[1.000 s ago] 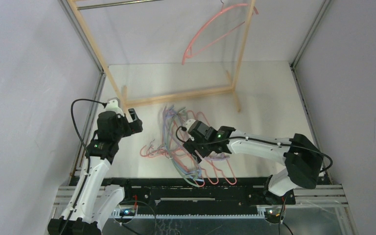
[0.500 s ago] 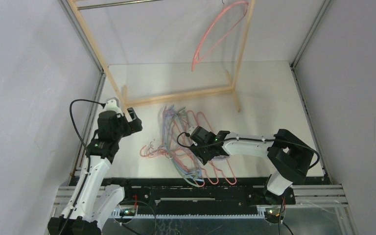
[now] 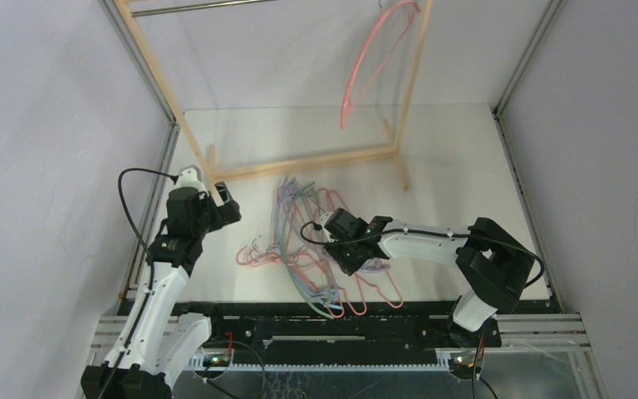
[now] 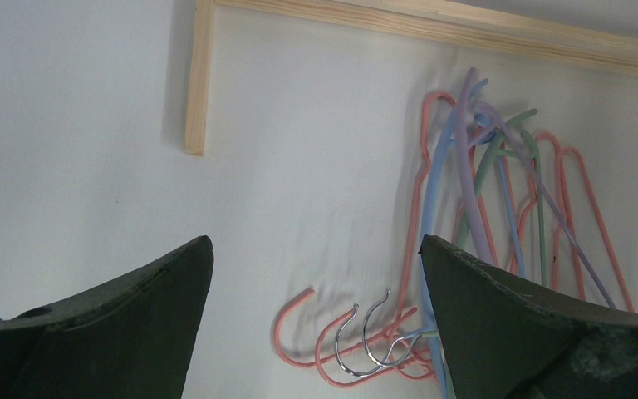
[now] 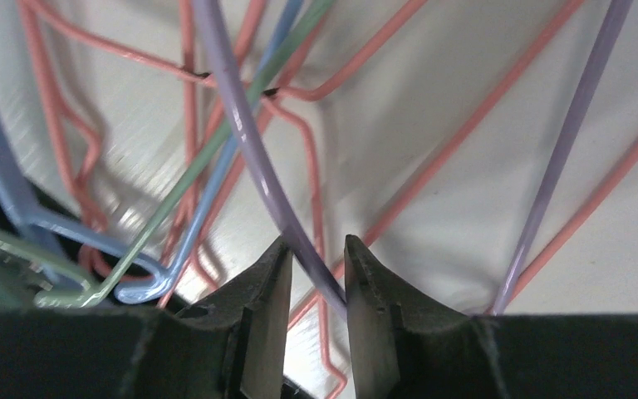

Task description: Organize the hangers

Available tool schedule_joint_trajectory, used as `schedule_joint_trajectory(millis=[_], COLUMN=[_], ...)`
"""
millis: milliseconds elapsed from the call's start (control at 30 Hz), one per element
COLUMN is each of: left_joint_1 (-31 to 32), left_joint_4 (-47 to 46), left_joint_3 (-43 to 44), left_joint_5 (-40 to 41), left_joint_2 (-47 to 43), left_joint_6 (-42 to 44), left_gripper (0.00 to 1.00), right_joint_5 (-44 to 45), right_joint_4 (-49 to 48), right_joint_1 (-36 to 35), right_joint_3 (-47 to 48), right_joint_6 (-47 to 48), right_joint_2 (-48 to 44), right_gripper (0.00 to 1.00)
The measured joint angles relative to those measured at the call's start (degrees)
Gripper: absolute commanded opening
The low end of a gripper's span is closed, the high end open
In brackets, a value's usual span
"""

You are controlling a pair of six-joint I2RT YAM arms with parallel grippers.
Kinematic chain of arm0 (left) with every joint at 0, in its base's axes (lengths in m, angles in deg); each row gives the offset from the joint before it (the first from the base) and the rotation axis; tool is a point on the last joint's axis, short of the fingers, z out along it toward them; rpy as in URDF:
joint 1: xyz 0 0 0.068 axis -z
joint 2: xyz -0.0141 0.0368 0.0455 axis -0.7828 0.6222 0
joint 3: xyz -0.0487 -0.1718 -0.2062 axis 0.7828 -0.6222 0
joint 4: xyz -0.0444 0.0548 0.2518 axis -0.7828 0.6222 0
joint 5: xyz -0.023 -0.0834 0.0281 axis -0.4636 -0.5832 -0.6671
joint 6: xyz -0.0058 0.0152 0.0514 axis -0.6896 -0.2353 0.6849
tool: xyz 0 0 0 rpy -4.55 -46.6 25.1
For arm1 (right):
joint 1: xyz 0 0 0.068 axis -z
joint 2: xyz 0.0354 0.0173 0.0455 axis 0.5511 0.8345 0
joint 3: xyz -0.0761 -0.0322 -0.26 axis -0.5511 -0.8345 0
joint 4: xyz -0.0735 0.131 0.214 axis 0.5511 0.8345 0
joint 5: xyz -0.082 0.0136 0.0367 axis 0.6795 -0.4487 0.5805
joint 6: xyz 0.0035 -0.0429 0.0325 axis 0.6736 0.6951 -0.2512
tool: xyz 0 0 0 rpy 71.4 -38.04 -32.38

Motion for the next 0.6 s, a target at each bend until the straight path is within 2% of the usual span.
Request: schedule_joint_trajectory(millis=[133,200,233,333,600], left_joint_1=[0.00,0.00,0.00,0.00,0.00], left_joint_4=[-0.35,-0.57,-0.74,-1.29,-1.53], left_joint_3=[0.00,0.00,0.00,0.00,0.00], left_joint_5=[0.11,0.13,0.15,0.17,0.52], left_joint_2=[0.55,0.59,0.59,0.63,-0.52], left_joint_6=[-0.72,-0.96,-1.05,-1.44,-2.36], left_gripper=[1.00,1.00,1.00,0.99,1.00], right_joint_5=[-4.55,-7.21,-8.48,-11.21,-9.99], right_joint_4=[4.07,5.97,6.58,8.09,9.40], right_joint_1=[-0.20,-0.15,-0.09,0.20,0.31], right_joint_3=[5.33,8.68,10.12,12.92,10.27], right_joint_6=[1.42,2.34,2.58,2.95,3.52], right_joint_2=[-1.99,-2.73,-2.91,-3.04,-2.89], right_gripper=[0.19,0.16,0.16,0.29,0.33])
